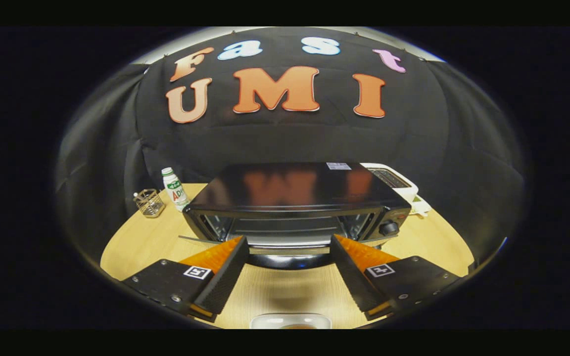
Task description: Open the toaster oven, put the food inside, and close the toaster oven door.
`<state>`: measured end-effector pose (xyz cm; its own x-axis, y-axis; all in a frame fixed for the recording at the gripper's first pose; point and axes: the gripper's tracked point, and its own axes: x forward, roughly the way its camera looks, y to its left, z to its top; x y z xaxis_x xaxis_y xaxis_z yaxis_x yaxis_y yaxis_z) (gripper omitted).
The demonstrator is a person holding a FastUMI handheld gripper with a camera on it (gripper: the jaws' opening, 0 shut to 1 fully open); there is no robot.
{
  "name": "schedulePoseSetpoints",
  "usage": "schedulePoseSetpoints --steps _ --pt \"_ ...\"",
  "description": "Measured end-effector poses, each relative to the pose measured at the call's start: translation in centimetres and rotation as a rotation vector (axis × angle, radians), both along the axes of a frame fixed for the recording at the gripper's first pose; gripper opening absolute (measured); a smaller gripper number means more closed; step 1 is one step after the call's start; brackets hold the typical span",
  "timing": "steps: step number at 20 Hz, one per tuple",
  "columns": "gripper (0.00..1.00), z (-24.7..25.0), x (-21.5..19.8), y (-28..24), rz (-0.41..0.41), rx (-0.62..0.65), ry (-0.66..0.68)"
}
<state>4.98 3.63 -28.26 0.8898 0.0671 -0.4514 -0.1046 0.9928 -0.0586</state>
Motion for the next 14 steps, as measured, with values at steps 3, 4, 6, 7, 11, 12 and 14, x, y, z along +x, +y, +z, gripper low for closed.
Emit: schedulePoseSetpoints --steps 3,4,6,7,11,12,14 --pt "0.98 -1.3 -2.1 -0.4 -0.006 0.000 0.016" --pt "0.98 -1.7 -2.7 -0.5 -0.008 0.004 0.020" --pt "0.98 -3.1 -4.0 -0.6 -0.011 -0.001 0.040" --pt "0.98 -3.7 -4.7 -0.7 -0.012 -0.001 0.053" --pt "0.97 -6.2 -6.4 -1.1 -0.010 -0.009 0.094" --pt "0.96 -6.7 -6.7 -1.2 -0.012 -0.008 0.102" --pt "0.95 -7.7 -7.3 -1.4 -0.013 -0.009 0.114"
